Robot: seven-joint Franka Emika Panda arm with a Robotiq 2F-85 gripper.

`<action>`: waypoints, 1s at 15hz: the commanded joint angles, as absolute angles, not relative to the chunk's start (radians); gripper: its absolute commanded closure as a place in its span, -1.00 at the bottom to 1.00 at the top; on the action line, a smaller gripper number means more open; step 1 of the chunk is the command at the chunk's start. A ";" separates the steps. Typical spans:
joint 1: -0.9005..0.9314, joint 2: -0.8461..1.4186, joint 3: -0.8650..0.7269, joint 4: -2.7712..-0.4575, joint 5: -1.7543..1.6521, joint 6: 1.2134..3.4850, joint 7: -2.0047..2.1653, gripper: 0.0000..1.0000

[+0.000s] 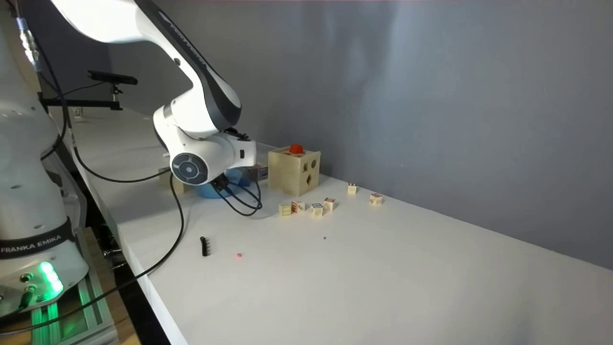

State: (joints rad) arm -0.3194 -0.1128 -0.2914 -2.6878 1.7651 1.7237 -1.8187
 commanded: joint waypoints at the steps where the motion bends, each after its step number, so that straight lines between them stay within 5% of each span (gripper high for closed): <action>1: -0.285 -0.180 -0.248 -2.687 1.797 1.740 -1.794 0.98; 15: -0.243 -0.367 -0.144 -2.734 1.617 1.722 -2.172 0.98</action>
State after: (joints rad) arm -0.2318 -0.2916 -0.1433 -2.6963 1.6642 1.7259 -2.0717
